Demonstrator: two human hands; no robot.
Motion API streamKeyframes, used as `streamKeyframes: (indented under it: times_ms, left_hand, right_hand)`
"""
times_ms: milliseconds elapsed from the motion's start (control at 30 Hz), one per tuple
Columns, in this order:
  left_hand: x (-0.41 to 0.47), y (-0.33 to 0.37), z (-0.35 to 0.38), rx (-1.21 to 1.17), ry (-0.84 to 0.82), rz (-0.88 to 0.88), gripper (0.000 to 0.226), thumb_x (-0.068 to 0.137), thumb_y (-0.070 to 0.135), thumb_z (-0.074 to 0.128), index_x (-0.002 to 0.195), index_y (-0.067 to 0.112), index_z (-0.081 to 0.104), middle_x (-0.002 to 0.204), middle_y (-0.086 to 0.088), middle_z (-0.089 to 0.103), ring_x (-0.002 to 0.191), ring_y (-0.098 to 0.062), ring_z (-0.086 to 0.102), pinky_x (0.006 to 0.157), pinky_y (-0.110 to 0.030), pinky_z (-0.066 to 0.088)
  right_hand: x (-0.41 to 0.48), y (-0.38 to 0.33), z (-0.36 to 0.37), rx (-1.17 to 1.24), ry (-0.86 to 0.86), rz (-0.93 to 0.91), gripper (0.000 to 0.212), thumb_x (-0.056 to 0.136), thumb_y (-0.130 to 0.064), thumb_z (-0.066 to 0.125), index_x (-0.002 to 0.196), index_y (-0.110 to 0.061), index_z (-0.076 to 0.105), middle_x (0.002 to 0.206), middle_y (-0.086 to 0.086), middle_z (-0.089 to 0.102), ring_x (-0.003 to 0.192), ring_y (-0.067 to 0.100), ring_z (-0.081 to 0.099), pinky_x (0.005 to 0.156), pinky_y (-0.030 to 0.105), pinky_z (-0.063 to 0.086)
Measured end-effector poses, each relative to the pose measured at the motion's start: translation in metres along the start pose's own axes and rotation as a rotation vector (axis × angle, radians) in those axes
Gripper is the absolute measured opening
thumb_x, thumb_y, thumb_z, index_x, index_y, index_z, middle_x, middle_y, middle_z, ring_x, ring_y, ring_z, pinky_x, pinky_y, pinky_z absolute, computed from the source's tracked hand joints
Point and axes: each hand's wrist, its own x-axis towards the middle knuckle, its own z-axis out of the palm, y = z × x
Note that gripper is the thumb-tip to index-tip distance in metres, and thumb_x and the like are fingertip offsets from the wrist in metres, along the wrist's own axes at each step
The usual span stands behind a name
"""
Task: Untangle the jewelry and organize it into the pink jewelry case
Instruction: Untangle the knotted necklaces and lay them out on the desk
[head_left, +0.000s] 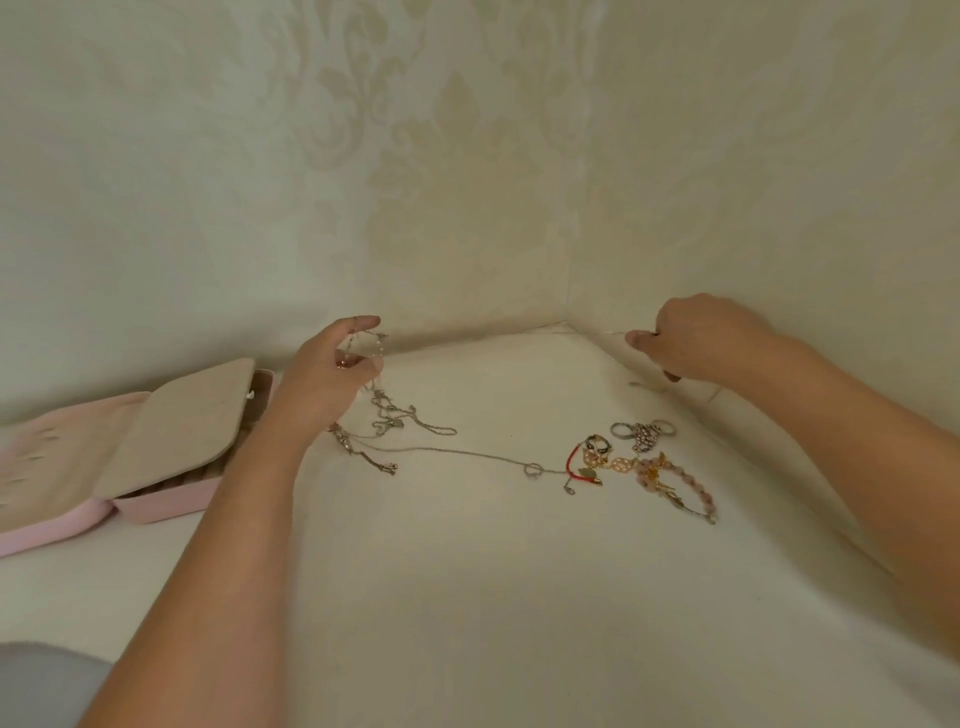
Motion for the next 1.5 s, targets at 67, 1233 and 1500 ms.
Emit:
streamKeyframes:
  times_ms: [67, 1233, 1500]
  left_hand:
    - [0.001, -0.002, -0.002, -0.005, 0.047, 0.001, 0.035, 0.090, 0.017, 0.065, 0.116, 0.039, 0.057, 0.085, -0.011, 0.059, 0.058, -0.014, 0.043, 0.057, -0.026, 0.036]
    - [-0.016, 0.040, 0.011, -0.443, -0.658, 0.142, 0.073, 0.077, 0.012, 0.069, 0.135, 0.049, 0.045, 0.073, 0.008, 0.048, 0.055, -0.012, 0.025, 0.044, -0.015, 0.031]
    - [-0.015, 0.041, 0.010, -0.507, -0.689, 0.123, 0.076, 0.070, 0.019, 0.074, 0.132, 0.053, 0.046, 0.074, 0.009, 0.045, 0.052, -0.010, 0.022, 0.042, -0.015, 0.028]
  right_hand:
    - [0.003, 0.002, -0.001, 0.005, 0.022, -0.016, 0.051, 0.101, -0.038, 0.039, 0.057, -0.013, 0.041, 0.058, 0.003, 0.043, 0.051, 0.017, 0.040, 0.049, 0.025, 0.031]
    - [-0.004, -0.089, 0.022, 1.689, -0.697, -0.458, 0.008, 0.079, -0.015, 0.063, 0.084, -0.009, 0.065, 0.079, 0.000, 0.067, 0.071, 0.009, 0.058, 0.073, 0.022, 0.050]
    - [-0.003, -0.090, 0.027, 1.807, -0.647, -0.399, 0.004, 0.072, -0.015, 0.064, 0.073, -0.012, 0.061, 0.073, 0.001, 0.060, 0.067, 0.010, 0.053, 0.067, 0.023, 0.042]
